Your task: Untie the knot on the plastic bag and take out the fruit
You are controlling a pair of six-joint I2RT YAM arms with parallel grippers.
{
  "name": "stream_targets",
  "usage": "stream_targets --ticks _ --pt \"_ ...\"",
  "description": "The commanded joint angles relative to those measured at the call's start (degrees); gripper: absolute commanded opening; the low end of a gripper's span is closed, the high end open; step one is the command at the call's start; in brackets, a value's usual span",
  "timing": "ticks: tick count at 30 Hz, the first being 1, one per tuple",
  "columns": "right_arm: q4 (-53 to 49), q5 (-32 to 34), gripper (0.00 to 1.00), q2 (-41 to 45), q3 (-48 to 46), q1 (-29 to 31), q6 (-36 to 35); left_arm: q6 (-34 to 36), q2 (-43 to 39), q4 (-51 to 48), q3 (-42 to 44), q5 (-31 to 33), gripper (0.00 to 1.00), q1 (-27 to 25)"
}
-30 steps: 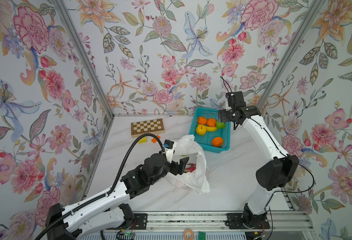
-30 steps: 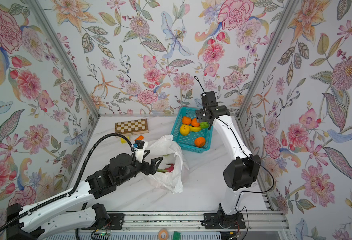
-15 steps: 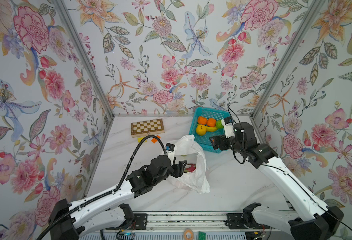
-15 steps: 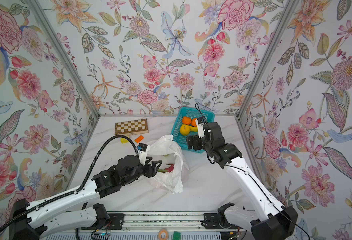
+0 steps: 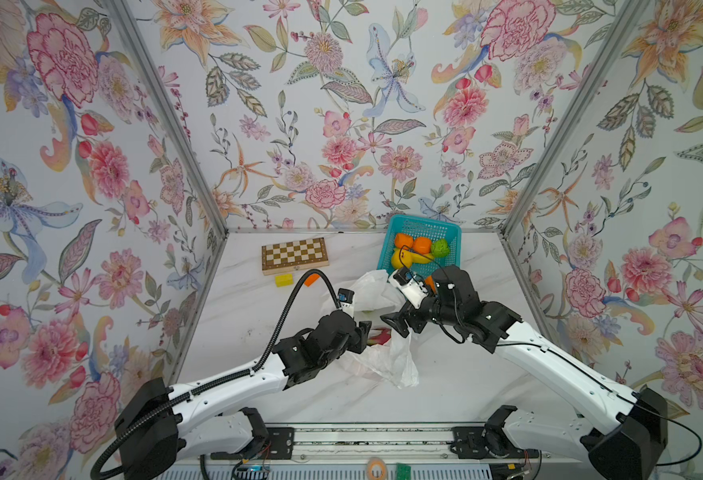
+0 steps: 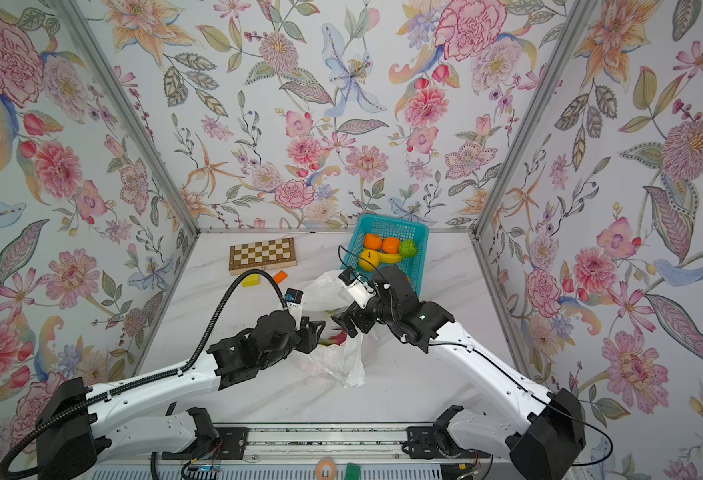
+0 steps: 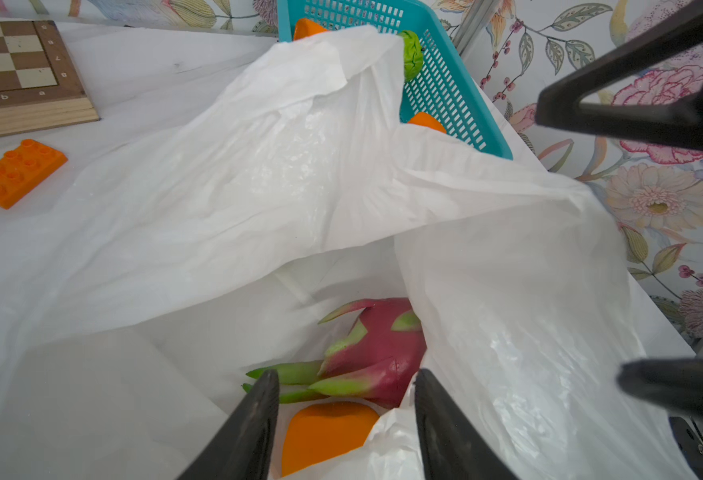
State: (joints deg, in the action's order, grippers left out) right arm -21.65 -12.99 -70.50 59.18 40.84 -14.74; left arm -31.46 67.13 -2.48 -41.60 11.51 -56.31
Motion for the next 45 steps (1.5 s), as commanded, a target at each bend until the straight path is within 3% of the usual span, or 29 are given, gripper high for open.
stream_targets --ticks 1,6,9,11,13,14,17,27,37,45 --pt "-2.2 3.2 0.99 -3.1 2.3 1.7 -17.3 -4.3 -0.4 1.3 2.6 3.5 0.54 0.3" --pt "-1.1 7.8 0.99 -8.9 3.2 1.9 -26.2 -7.3 -1.8 0.5 6.5 3.3 0.54 2.1" --pt "-0.4 11.3 0.88 -12.8 5.0 1.9 -26.6 -7.0 -2.6 1.0 8.1 2.0 0.54 2.6" --pt "0.1 12.4 0.65 -15.3 6.8 1.9 -25.6 -6.3 -2.6 1.2 8.4 1.2 0.54 2.8" --pt "2.6 14.2 0.26 -16.7 7.5 2.1 -23.7 -5.3 -2.1 0.9 8.0 0.4 0.54 3.0" --pt "4.3 15.5 0.14 -16.9 7.4 2.4 -22.9 -5.0 -1.7 0.3 7.5 0.4 0.54 3.0" --pt "8.5 18.4 0.04 -16.6 7.0 2.9 -20.2 -4.4 0.0 -0.6 5.7 1.2 0.54 3.4" --pt "12.8 11.9 0.00 -13.5 8.6 2.5 0.7 -0.5 7.7 -0.3 -2.9 2.2 0.55 6.1" --pt "17.3 7.6 0.00 -10.7 7.4 0.3 19.6 2.1 15.8 3.9 -7.2 -2.8 0.59 8.2" --pt "20.4 3.8 0.00 -8.8 5.7 -0.5 23.9 4.8 26.2 6.3 -12.2 -4.7 0.67 10.2"
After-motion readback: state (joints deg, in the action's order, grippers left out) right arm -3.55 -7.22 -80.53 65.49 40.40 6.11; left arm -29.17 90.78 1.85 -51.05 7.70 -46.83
